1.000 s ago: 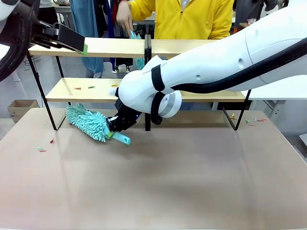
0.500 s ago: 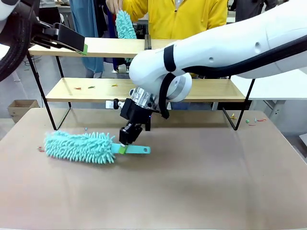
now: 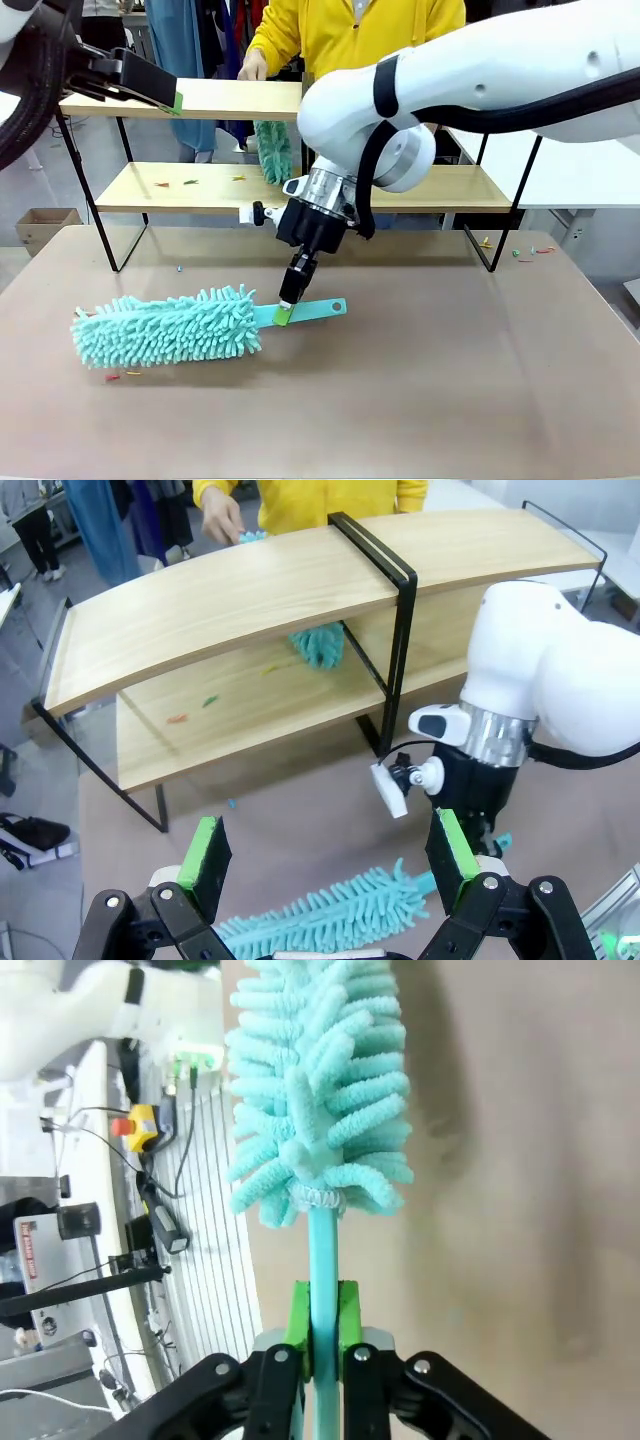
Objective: Clean the shelves.
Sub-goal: Clean another randomly selected level of the Shelf with the Duster.
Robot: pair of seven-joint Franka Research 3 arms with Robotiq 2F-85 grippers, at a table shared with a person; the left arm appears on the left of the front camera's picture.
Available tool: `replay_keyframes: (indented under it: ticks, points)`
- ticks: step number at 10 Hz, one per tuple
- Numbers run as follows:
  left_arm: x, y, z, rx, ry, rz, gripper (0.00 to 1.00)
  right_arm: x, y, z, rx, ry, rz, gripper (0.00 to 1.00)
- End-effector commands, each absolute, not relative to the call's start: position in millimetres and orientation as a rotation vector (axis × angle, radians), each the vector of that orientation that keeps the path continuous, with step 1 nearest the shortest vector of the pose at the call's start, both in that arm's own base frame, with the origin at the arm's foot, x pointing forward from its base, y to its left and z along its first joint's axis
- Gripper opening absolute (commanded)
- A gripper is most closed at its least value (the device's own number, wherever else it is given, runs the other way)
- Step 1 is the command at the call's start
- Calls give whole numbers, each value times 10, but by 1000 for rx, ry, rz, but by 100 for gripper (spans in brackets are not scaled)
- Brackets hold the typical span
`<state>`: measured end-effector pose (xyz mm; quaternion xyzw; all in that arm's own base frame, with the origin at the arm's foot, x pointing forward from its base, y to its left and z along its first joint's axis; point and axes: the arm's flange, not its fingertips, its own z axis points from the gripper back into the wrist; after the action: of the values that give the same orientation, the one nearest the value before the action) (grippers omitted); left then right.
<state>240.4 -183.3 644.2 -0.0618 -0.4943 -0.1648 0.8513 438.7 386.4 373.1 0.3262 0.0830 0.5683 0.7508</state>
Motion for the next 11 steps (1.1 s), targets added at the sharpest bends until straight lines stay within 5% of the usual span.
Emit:
replay_keyframes:
  ticks: [1,5,10,11]
  points:
    - [2393,-1818,6424,-128,-1042,-344,100,4157,3548,3823,830,95,1267,12]
    - [2393,-1818,6424,-128,-1042,-344,100,3686,2774,4016,851,87,1218,12]
    - [2393,-1818,6424,-128,-1042,-344,100,3116,2090,4100,809,29,865,12]
    - [2393,-1818,6424,-128,-1042,-344,100,3427,2194,4046,802,92,1009,12]
